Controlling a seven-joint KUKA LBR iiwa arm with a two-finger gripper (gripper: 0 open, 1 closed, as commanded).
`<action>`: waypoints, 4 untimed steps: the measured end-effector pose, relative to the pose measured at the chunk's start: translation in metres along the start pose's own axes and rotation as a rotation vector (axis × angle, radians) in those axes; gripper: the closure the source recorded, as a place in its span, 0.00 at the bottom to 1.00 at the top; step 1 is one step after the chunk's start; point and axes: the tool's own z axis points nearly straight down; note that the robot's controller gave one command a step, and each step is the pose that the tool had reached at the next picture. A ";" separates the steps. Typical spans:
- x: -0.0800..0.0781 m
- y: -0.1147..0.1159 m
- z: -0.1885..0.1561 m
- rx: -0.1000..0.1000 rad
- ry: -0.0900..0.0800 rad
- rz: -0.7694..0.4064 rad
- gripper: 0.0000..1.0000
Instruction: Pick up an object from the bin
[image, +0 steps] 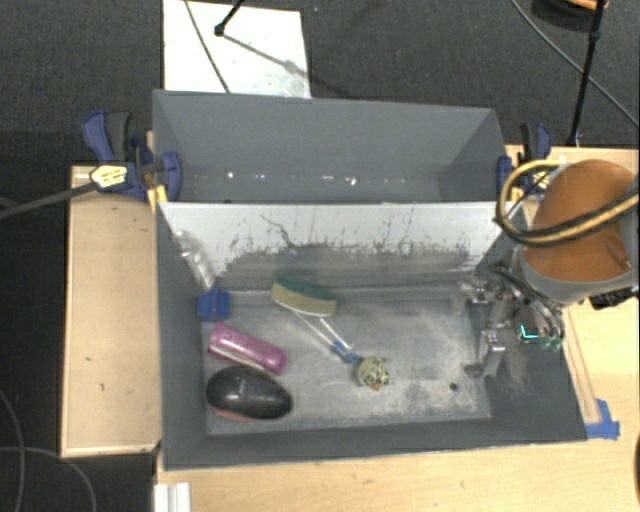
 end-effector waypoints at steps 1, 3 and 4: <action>-0.015 0.057 0.077 -0.005 0.004 -0.005 0.00; 0.007 0.126 0.073 -0.001 0.001 -0.209 1.00; 0.007 0.126 0.073 0.000 0.000 -0.211 1.00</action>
Offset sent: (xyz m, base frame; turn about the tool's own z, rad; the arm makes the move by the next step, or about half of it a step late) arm 0.0155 0.0524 -0.0735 0.0007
